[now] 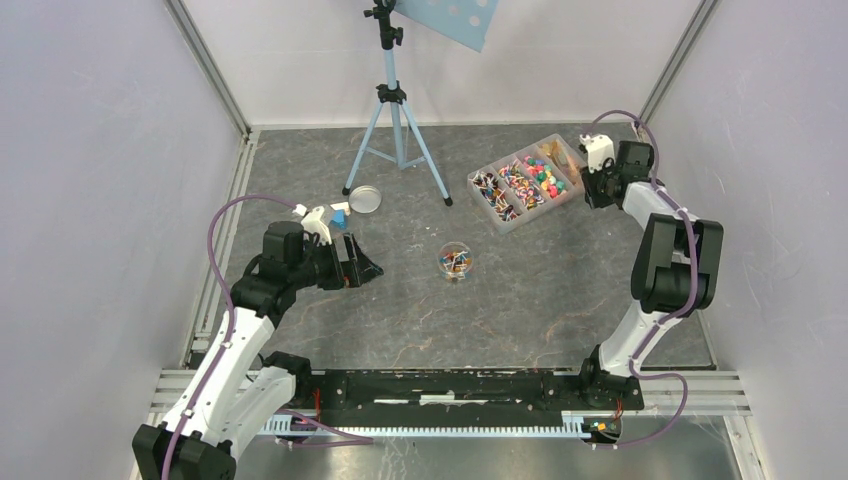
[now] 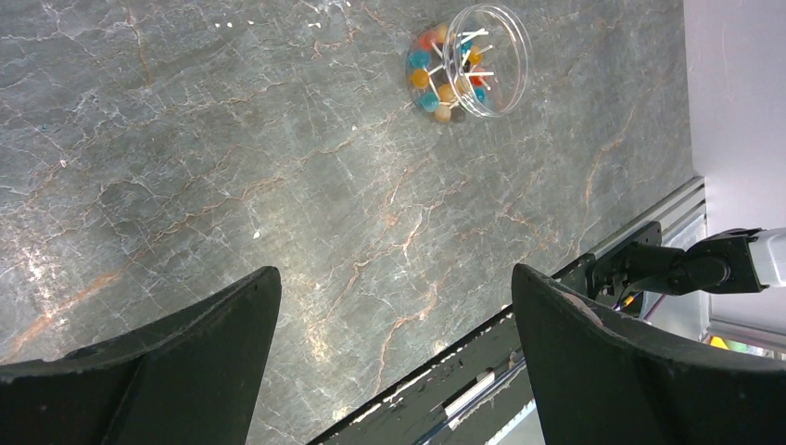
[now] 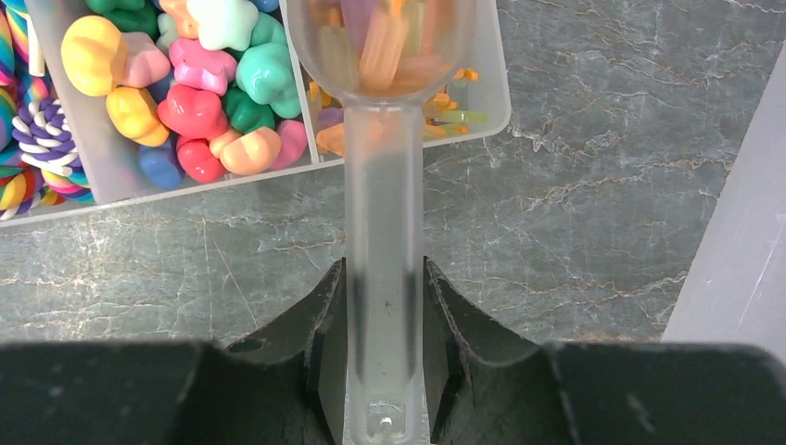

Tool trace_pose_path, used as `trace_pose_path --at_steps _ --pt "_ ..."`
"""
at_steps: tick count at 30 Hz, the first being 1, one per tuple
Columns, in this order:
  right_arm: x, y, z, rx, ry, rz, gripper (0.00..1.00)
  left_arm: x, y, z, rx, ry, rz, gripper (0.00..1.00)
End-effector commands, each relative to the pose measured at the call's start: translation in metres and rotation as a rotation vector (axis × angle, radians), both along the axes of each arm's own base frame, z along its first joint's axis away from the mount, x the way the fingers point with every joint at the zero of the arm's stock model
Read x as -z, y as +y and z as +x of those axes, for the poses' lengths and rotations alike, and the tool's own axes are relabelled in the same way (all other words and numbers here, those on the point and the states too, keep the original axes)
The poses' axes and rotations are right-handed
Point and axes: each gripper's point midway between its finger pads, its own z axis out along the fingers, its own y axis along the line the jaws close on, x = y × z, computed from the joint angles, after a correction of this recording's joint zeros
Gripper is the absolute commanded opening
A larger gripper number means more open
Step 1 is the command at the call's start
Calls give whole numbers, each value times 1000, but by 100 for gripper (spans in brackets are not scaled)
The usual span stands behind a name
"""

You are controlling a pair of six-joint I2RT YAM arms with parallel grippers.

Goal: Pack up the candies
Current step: Scoop the fake candies from the storage box.

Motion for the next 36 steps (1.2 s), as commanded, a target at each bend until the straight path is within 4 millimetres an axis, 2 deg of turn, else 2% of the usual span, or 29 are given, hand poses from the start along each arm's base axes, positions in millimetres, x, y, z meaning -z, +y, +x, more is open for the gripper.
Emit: trace_pose_path --at_steps 1,9,14,18,25,30,36 --pt "-27 6 5 -21 -91 39 0 -4 0 3 26 -55 24 100" --pt "-67 11 7 -39 -162 44 0 -6 2 4 19 -65 29 100" --pt "-90 17 0 -61 -193 55 0 -9 2 4 16 -76 28 100" --pt "-108 30 -11 -95 -225 67 0 -10 3 3 16 -83 28 100" --pt "-134 78 -42 -252 -289 76 0 -12 3 3 16 -89 27 100" --pt "-135 126 -70 -403 -246 -16 0 -12 3 3 17 -92 26 100" --pt "-143 161 -104 -525 -240 -84 0 -13 2 2 21 -95 21 100"
